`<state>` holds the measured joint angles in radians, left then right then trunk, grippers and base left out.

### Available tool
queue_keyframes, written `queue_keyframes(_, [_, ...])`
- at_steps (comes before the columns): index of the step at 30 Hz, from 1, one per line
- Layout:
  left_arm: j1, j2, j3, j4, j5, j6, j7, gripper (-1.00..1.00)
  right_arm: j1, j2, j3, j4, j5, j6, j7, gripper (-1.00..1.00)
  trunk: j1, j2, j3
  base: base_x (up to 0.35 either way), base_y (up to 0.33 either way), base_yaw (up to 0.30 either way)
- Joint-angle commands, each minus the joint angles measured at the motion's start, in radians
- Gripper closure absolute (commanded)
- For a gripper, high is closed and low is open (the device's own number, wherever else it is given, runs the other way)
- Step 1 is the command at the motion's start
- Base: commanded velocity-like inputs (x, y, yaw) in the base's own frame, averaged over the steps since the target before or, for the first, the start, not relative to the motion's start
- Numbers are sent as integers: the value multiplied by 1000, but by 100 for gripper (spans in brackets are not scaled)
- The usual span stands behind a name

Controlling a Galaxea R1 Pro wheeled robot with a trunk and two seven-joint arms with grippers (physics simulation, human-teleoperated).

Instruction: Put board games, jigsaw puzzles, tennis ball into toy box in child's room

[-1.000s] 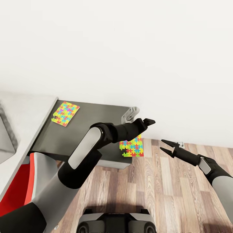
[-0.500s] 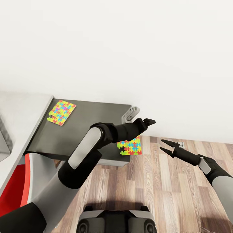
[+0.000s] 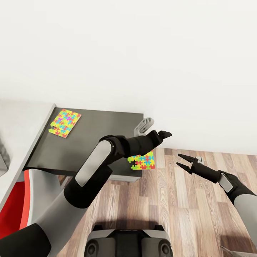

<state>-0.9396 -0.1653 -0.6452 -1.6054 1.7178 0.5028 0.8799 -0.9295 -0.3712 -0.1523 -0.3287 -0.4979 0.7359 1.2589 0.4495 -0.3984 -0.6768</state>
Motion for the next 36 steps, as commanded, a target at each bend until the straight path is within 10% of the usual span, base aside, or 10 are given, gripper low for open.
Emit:
queue_keyframes(1, [-1,0,1,-1,5,2,7,-100,-1,0,-1,0,-2,7,1,-100,1,-2,-2,0,0,-19])
queue_keyframes(36, [-1,-1,0,-1,6,2,7,-100,-1,14,-1,0,-1,7,-13,-100,1,-2,-28,0,0,-4])
